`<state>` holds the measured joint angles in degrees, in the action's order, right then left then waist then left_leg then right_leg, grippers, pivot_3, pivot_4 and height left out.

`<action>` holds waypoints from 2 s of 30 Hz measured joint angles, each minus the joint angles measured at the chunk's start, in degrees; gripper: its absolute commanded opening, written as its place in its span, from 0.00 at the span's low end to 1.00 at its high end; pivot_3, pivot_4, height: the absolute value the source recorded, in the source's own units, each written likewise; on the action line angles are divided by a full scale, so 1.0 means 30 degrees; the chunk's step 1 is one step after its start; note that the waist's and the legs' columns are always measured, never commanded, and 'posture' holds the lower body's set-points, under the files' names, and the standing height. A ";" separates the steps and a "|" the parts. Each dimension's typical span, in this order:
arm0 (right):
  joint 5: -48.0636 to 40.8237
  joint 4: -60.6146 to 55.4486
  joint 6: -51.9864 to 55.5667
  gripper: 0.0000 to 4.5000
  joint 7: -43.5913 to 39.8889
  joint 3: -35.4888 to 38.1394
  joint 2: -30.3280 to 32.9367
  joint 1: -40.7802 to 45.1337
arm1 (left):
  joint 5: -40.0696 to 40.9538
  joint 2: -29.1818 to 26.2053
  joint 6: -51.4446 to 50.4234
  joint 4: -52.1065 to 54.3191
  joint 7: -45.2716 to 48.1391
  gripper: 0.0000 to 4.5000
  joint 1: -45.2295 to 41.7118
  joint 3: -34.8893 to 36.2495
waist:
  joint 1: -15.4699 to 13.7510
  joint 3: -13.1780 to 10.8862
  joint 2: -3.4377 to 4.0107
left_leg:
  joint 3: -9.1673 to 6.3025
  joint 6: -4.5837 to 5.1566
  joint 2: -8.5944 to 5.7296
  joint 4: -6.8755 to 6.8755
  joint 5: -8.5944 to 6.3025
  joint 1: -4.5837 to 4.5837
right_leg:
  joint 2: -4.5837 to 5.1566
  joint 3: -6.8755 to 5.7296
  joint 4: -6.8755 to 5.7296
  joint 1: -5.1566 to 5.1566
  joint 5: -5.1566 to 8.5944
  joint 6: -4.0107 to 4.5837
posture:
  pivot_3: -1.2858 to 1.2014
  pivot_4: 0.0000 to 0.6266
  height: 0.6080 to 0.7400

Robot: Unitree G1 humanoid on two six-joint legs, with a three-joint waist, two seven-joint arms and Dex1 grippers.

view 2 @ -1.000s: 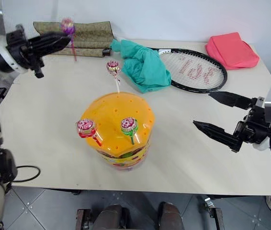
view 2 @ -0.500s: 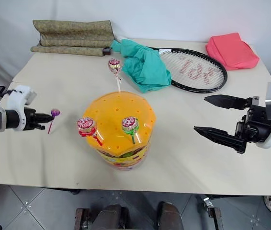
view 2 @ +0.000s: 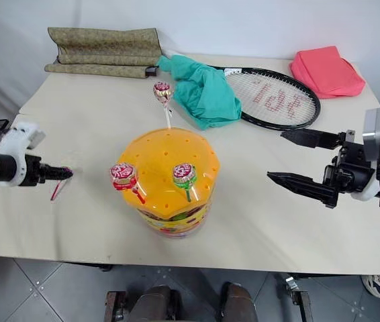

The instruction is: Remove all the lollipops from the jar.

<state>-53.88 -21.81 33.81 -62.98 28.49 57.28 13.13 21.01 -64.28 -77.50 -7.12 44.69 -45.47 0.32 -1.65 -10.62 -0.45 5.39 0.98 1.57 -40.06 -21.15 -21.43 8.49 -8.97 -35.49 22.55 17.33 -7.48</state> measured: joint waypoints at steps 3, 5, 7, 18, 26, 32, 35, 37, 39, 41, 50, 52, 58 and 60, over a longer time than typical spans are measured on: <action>0.0012 0.0052 -0.0005 1.00 -0.0179 0.0030 0.0071 -0.0008 | 0.0708 -0.0506 0.0365 0.0046 0.1129 0.98 -0.0546 0.0420 | 0.0051 0.0001 0.0003 | 0.0009 0.0000 0.0002 0.0005 0.0000 0.0012 | -0.0001 0.0002 -0.0008 0.0003 0.0001 0.0001 | 0.52 0.24 1.00; 0.0043 0.0121 -0.0003 1.00 -0.0272 0.0276 0.0109 -0.0061 | 0.0950 -0.0586 0.1325 -0.0128 0.1991 0.99 -0.0533 0.0412 | 0.0054 0.0000 0.0002 | 0.0016 0.0000 0.0006 0.0005 0.0001 0.0009 | -0.0003 0.0000 -0.0009 0.0010 0.0004 0.0006 | 0.52 0.24 1.00; 0.0203 0.0085 -0.0006 1.00 -0.0330 0.0642 0.0252 -0.0259 | 0.1358 0.0036 0.3125 -0.0275 0.2945 0.99 -0.0587 0.0784 | 0.0028 0.0001 0.0002 | 0.0026 0.0000 0.0005 -0.0002 0.0000 0.0011 | 0.0000 0.0007 -0.0013 0.0010 0.0004 0.0006 | 0.52 0.24 1.00; -0.0600 -0.1596 0.0472 1.00 0.0996 0.1576 0.0216 -0.0821 | 0.3629 0.7511 1.2965 -0.3172 0.8585 0.99 -0.4089 0.2003 | -0.0237 0.0002 -0.0009 | 0.0021 0.0006 -0.0004 -0.0063 -0.0003 -0.0023 | -0.0001 -0.0011 -0.0030 0.0011 0.0000 0.0000 | 0.52 0.24 1.00; -0.1207 -0.3976 0.0929 1.00 0.2768 0.4656 -0.0602 -0.3669 | 0.2743 1.2017 1.6579 -0.8098 1.2538 0.99 -0.8559 -0.0176 | -0.0467 0.0002 -0.0015 | 0.0020 0.0056 -0.0028 -0.0153 -0.0030 -0.0066 | 0.0014 -0.0016 -0.0029 0.0003 -0.0012 -0.0022 | 0.52 0.24 1.00; -0.1569 -0.5035 0.0948 1.00 0.3874 0.6183 -0.1180 -0.5396 | 0.1860 1.3610 1.8173 -1.1236 1.3759 0.91 -0.9634 -0.0652 | -0.0292 0.0001 -0.0016 | 0.0017 0.0056 -0.0016 -0.0149 -0.0030 -0.0066 | 0.0009 -0.0017 -0.0030 0.0011 -0.0011 -0.0021 | 0.52 0.24 1.00; -0.1867 -0.5479 0.0940 1.00 0.4288 0.6796 -0.1211 -0.5828 | 0.1766 1.3716 1.8965 -1.1666 1.3759 0.79 -1.0174 -0.0577 | -0.0295 0.0001 -0.0016 | 0.0011 0.0056 -0.0015 -0.0149 -0.0030 -0.0066 | 0.0010 -0.0016 -0.0028 0.0010 -0.0012 -0.0021 | 0.52 0.24 1.00; -0.1985 -0.5610 0.0932 1.00 0.4483 0.7111 -0.1248 -0.6083 | 0.1733 1.3736 1.9221 -1.1932 1.3761 0.67 -1.0286 -0.0489 | -0.0296 0.0001 -0.0016 | 0.0011 0.0056 -0.0017 -0.0150 -0.0030 -0.0064 | 0.0011 -0.0012 -0.0028 0.0007 -0.0012 -0.0022 | 0.52 0.24 1.00; -0.2141 -0.5730 0.0921 1.00 0.4641 0.7259 -0.1274 -0.6354 | 0.1723 1.3744 1.9284 -1.2205 1.3762 0.54 -1.0281 -0.0455 | -0.0365 0.0001 -0.0017 | 0.0008 0.0057 -0.0017 -0.0158 -0.0031 -0.0067 | 0.0012 -0.0013 -0.0029 0.0006 -0.0012 -0.0022 | 0.52 0.24 1.00; -0.2214 -0.5780 0.0901 1.00 0.4720 0.7283 -0.1279 -0.6402 | 0.1721 1.3746 1.9369 -1.2203 1.3762 0.42 -1.0293 -0.0456 | -0.0400 0.0001 -0.0016 | 0.0007 0.0058 -0.0019 -0.0166 -0.0032 -0.0067 | 0.0014 -0.0011 -0.0030 0.0003 -0.0012 -0.0022 | 0.52 0.24 1.00; -0.2395 -0.5278 0.0809 1.00 0.4364 0.7149 -0.0835 -0.6001 | 0.1534 1.3644 1.9217 -1.1645 1.3315 0.01 -1.0984 -0.0183 | -0.0400 0.0001 -0.0017 | 0.0003 0.0059 -0.0017 -0.0170 -0.0032 -0.0069 | 0.0013 -0.0012 -0.0029 0.0002 -0.0012 -0.0022 | 0.52 0.24 1.00; -0.2355 -0.5106 0.0784 1.00 0.4214 0.7054 -0.0738 -0.5854 | 0.1525 1.3410 1.9036 -1.1251 1.2561 0.01 -1.1358 0.0214 | -0.0370 0.0001 -0.0016 | -0.0003 0.0060 -0.0015 -0.0169 -0.0032 -0.0068 | 0.0012 -0.0014 -0.0031 0.0002 -0.0012 -0.0022 | 0.52 0.24 1.00; -0.2087 -0.4245 0.0727 1.00 0.3722 0.6087 -0.0401 -0.4863 | 0.1144 1.2533 1.8187 -1.0317 1.0041 0.01 -1.1628 0.0690 | -0.0360 0.0001 -0.0017 | -0.0008 0.0059 -0.0014 -0.0172 -0.0032 -0.0068 | 0.0012 -0.0015 -0.0033 0.0003 -0.0012 -0.0022 | 0.52 0.24 1.00; -0.1934 -0.3971 0.0620 1.00 0.3533 0.5606 -0.0277 -0.4465 | 0.0270 1.1726 1.7001 -1.0087 0.8331 0.01 -1.1631 0.0438 | -0.0309 0.0001 -0.0016 | -0.0008 0.0060 -0.0016 -0.0171 -0.0032 -0.0067 | 0.0012 -0.0010 -0.0035 0.0003 -0.0012 -0.0022 | 0.52 0.24 1.00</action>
<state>-59.68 -33.72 35.67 -52.38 45.31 56.45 -0.27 21.82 -29.10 -26.49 -37.39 69.68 -80.36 1.64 -2.58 -10.62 -0.50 5.37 1.16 1.52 -40.58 -21.24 -21.63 8.53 -9.00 -35.59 22.56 17.29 -7.54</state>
